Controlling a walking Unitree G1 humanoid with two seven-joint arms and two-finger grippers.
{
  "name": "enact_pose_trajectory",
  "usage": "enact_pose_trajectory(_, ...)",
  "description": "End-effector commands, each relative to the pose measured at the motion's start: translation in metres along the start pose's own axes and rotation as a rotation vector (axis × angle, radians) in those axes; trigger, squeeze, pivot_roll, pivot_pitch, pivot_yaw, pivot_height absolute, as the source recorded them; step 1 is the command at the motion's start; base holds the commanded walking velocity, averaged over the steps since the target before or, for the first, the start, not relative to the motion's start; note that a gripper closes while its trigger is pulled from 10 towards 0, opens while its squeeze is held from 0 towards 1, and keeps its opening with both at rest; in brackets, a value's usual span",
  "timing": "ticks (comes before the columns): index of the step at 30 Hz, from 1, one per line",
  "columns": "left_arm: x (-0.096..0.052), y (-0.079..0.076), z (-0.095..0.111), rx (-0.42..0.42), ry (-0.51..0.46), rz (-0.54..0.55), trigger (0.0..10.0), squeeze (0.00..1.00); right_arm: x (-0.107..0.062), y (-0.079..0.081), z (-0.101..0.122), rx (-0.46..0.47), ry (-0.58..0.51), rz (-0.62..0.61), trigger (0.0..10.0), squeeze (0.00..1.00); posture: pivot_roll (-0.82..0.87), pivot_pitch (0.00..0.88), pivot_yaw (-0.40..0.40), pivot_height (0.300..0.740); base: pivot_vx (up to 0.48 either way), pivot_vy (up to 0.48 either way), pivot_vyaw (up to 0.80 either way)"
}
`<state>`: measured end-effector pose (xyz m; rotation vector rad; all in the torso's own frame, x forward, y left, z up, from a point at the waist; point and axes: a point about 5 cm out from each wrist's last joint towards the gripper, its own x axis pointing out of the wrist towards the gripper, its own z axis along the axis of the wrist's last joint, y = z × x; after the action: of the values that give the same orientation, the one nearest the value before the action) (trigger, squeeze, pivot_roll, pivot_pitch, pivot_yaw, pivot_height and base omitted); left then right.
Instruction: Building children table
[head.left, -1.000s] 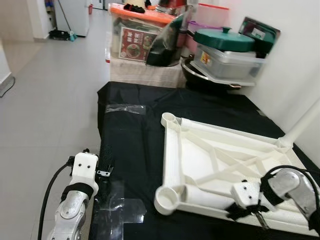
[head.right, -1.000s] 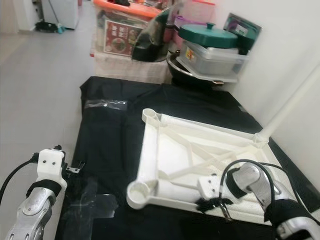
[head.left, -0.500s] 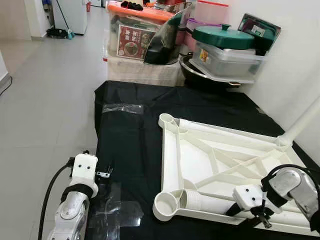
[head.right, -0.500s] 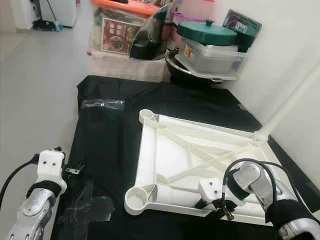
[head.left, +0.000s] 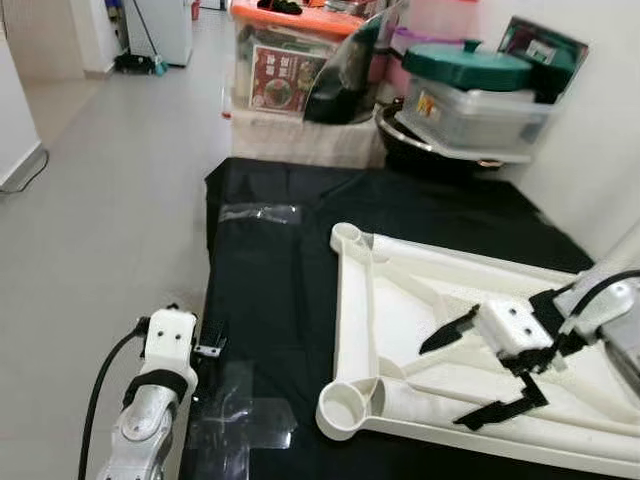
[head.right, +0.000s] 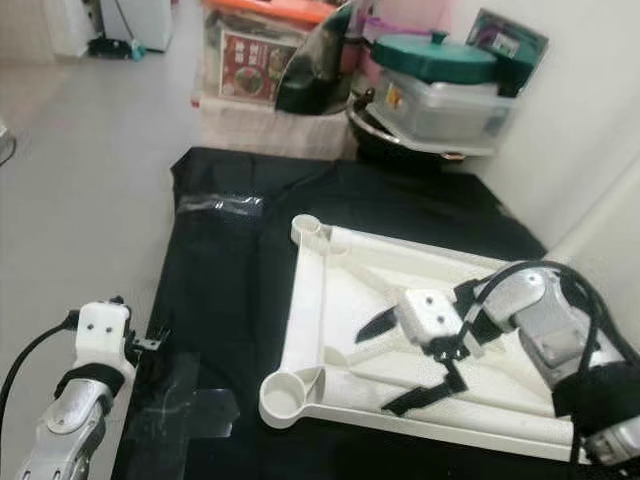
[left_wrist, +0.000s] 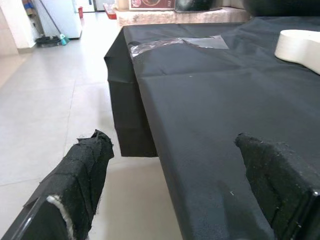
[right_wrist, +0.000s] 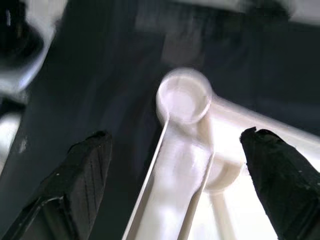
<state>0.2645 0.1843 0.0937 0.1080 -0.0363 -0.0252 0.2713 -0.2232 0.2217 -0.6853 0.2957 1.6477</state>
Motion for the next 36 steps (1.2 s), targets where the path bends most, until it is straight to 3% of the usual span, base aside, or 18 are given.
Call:
enact_pose_trajectory(1,0.000,-0.005,-0.003,-0.018,0.004,-0.016,10.0,0.00,-0.006,-0.003,0.008,-0.009,-0.045,-0.024,10.0,1.00,0.09,0.000,-0.156,0.740,0.000,0.000,0.00)
enact_pose_trajectory(4,0.000,-0.006,-0.003,-0.019,0.001,-0.015,10.0,0.00,-0.002,-0.012,0.015,-0.007,-0.141,-0.064,10.0,1.00,0.09,0.000,-0.156,0.740,0.000,0.000,0.00)
enact_pose_trajectory(5,0.000,-0.005,-0.003,-0.018,0.000,-0.012,10.0,0.00,0.009,-0.026,0.016,-0.004,-0.198,-0.186,10.0,1.00,0.10,0.000,-0.164,0.740,0.000,0.000,0.00)
enact_pose_trajectory(6,0.000,-0.004,-0.002,-0.015,-0.002,-0.005,10.0,0.00,0.032,-0.058,0.013,0.047,-0.244,-0.496,10.0,0.47,0.11,0.000,-0.169,0.740,0.000,0.000,0.00)
enact_pose_trajectory(7,0.000,-0.004,-0.002,-0.014,-0.003,-0.003,10.0,0.00,0.040,-0.068,0.012,0.072,-0.242,-0.593,10.0,0.47,0.11,0.000,-0.169,0.740,0.000,0.000,0.00)
enact_pose_trajectory(9,0.000,-0.004,-0.002,-0.014,-0.003,-0.002,10.0,0.00,0.042,-0.071,0.011,0.086,-0.236,-0.635,10.0,0.47,0.11,0.000,-0.169,0.740,0.000,0.000,0.00)
enact_pose_trajectory(10,0.001,-0.002,-0.001,-0.010,-0.006,0.004,10.0,0.00,0.061,-0.089,-0.008,0.300,-0.186,-0.819,10.0,0.00,0.12,0.000,-0.170,0.740,0.000,0.000,0.00)
enact_pose_trajectory(11,0.001,-0.002,-0.001,-0.010,-0.006,0.004,10.0,0.00,0.061,-0.089,-0.008,0.300,-0.186,-0.819,10.0,0.00,0.12,0.000,-0.170,0.740,0.000,0.000,0.00)
enact_pose_trajectory(12,0.001,-0.001,0.000,-0.010,-0.006,0.006,10.0,0.00,0.073,-0.095,-0.016,0.408,-0.164,-0.894,10.0,0.00,0.12,0.000,-0.168,0.740,0.000,0.000,0.00)
enact_pose_trajectory(15,0.002,-0.001,0.000,-0.007,-0.006,0.004,10.0,0.00,0.098,-0.101,-0.020,0.575,-0.165,-0.966,10.0,0.00,0.13,0.000,-0.164,0.740,0.000,0.000,0.00)
enact_pose_trajectory(17,0.002,-0.001,0.000,-0.007,-0.006,0.004,10.0,0.00,0.098,-0.101,-0.020,0.575,-0.165,-0.966,10.0,0.00,0.13,0.000,-0.164,0.740,0.000,0.000,0.00)
enact_pose_trajectory(19,0.002,-0.002,0.000,-0.002,-0.004,-0.003,10.0,0.00,0.119,-0.107,-0.019,0.695,-0.159,-1.030,10.0,0.00,0.12,0.000,-0.165,0.740,0.000,0.000,0.00)
enact_pose_trajectory(20,0.002,-0.002,0.000,-0.002,-0.004,-0.003,10.0,0.00,0.119,-0.107,-0.019,0.695,-0.159,-1.030,10.0,0.00,0.12,0.000,-0.165,0.740,0.000,0.000,0.00)
enact_pose_trajectory(21,0.002,-0.002,0.000,0.000,-0.004,-0.005,10.0,0.00,0.125,-0.112,-0.021,0.797,-0.169,-1.111,10.0,0.00,0.13,0.000,-0.171,0.740,0.000,0.000,0.00)
enact_pose_trajectory(22,0.002,-0.002,0.000,0.000,-0.004,-0.005,10.0,0.00,0.125,-0.112,-0.021,0.797,-0.169,-1.111,10.0,0.00,0.13,0.000,-0.171,0.740,0.000,0.000,0.00)
enact_pose_trajectory(25,0.003,-0.003,0.000,0.000,-0.005,-0.002,10.0,0.00,0.139,-0.118,-0.022,0.999,-0.179,-1.202,10.0,0.00,0.13,0.000,-0.182,0.740,0.000,0.000,0.00)
enact_pose_trajectory(32,0.001,-0.004,-0.002,-0.002,0.000,0.001,10.0,0.00,0.171,-0.109,-0.015,1.122,-0.118,-1.070,10.0,0.00,0.13,0.000,-0.188,0.740,0.000,0.000,0.00)
enact_pose_trajectory(36,0.001,-0.005,-0.003,-0.001,0.005,0.002,10.0,0.00,0.181,-0.104,-0.016,1.114,-0.068,-1.039,10.0,0.00,0.13,0.000,-0.187,0.740,0.000,0.000,0.00)
